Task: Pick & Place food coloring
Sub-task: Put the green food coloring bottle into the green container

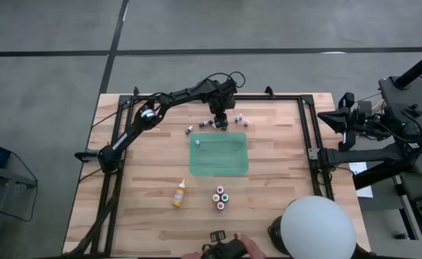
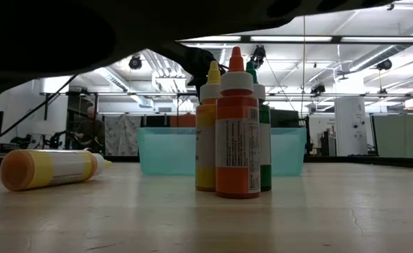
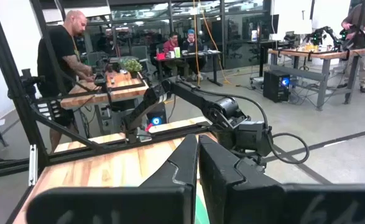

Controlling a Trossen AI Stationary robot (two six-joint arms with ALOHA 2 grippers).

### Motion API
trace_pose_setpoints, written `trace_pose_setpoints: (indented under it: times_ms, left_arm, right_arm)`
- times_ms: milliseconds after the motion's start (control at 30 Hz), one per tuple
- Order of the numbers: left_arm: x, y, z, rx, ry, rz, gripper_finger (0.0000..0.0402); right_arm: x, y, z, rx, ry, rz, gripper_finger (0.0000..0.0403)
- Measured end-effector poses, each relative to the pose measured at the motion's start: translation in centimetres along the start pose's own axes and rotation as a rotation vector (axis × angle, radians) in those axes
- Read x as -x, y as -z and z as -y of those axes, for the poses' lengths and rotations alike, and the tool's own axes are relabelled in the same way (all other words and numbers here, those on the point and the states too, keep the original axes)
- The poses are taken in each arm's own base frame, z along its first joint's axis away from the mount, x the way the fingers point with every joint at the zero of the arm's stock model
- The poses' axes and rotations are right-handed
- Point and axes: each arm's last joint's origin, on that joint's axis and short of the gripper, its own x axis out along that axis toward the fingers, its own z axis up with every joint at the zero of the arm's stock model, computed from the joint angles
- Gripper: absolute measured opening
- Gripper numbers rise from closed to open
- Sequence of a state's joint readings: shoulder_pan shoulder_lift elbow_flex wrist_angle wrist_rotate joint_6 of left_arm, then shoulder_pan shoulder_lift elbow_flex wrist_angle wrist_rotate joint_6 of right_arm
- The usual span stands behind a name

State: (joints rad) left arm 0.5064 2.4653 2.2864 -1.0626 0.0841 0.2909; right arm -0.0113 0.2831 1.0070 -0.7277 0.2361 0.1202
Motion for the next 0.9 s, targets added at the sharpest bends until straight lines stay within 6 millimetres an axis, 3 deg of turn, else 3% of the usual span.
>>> trace_pose_setpoints:
  times_ms: [500, 900]
  left_arm:
    - [0.01, 0.08, -0.23, 0.010, 0.001, -0.001, 0.0044]
    - [0.04, 0.25, -0.26, 0.011, 0.005, -0.016, 0.0040]
  right_arm:
    - [0.00, 0.00, 0.00, 0.001, 0.000, 0.000, 0.0009]
    - [-0.01, 0.00, 0.00, 0.000, 0.000, 0.000, 0.0009]
